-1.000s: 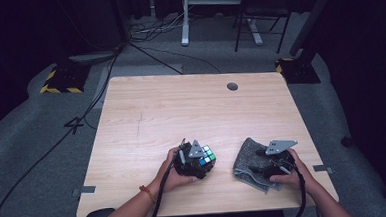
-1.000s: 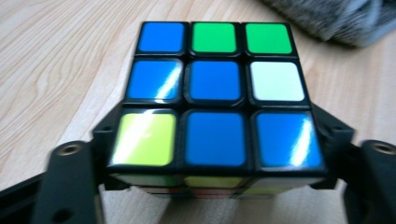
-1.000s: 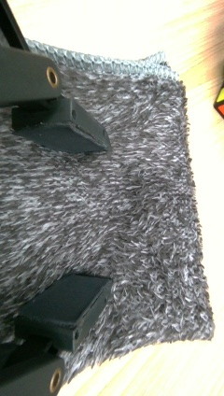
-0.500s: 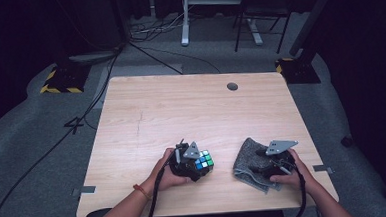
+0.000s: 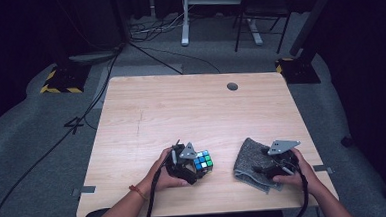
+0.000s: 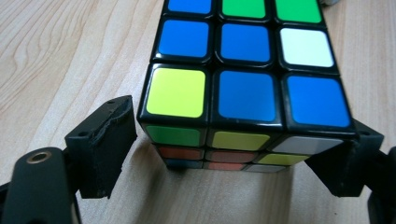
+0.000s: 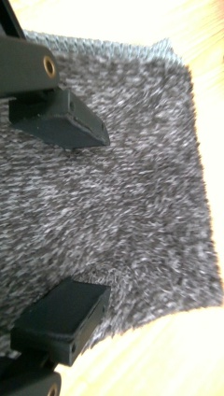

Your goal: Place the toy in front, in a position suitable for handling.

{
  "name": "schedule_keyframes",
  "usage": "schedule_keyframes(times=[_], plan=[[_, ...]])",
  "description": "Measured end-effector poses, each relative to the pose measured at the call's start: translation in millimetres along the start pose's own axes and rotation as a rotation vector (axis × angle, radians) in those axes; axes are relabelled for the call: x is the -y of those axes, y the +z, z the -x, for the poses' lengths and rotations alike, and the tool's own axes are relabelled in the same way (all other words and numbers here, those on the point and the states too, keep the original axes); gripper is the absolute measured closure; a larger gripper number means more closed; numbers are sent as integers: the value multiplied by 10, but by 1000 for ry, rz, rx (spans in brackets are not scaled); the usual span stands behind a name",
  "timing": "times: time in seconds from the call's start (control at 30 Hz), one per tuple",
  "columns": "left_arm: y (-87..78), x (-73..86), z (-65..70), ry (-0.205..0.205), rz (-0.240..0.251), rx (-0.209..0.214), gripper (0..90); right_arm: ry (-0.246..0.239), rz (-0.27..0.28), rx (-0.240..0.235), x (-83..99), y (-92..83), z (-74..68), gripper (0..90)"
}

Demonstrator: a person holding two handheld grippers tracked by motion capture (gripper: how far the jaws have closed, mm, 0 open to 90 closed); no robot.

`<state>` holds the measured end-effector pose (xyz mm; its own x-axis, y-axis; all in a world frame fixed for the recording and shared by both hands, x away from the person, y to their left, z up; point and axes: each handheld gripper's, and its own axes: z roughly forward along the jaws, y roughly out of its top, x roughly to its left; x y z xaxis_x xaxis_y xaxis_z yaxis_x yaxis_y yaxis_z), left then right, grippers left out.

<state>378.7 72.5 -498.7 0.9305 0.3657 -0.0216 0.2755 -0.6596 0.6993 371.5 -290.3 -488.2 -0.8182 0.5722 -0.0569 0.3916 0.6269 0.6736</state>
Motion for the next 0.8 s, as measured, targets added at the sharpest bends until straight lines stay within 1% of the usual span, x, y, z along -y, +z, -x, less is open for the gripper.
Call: schedule_keyframes(times=[0.1,0.13,0.17,0.23,0.33,0.47,0.57,0.6,0.67,0.7,0.73,0.77,0.8], plan=[[17,-1,3,4,-5,5,170,11,-1,-7,15,30,23,211],[30,-1,0,5,-3,-1,180,28,-6,-19,18,56,41,188],[30,-1,0,5,-3,-1,183,28,-6,-19,18,56,41,188],[57,-3,-11,6,-6,3,186,30,0,-34,25,69,62,182],[70,-16,-5,11,-3,3,195,32,5,-38,29,74,64,183],[74,-26,-11,12,-8,3,197,35,-13,-34,5,76,59,187],[72,-30,-11,16,-10,4,202,34,-15,-38,2,76,61,194],[70,-30,-11,19,-10,6,211,35,-14,-39,3,74,59,205],[57,-31,-17,20,-7,6,248,27,-18,-46,-5,64,48,253],[57,-31,-17,20,-7,6,299,27,-18,-46,-5,64,48,253],[38,-35,-23,16,-13,-2,327,10,-25,-61,-22,43,24,359],[38,-35,-23,16,-13,-2,329,10,-25,-61,-22,43,24,359],[27,-31,-42,14,-17,2,331,-11,-24,-77,-35,33,-4,459]])
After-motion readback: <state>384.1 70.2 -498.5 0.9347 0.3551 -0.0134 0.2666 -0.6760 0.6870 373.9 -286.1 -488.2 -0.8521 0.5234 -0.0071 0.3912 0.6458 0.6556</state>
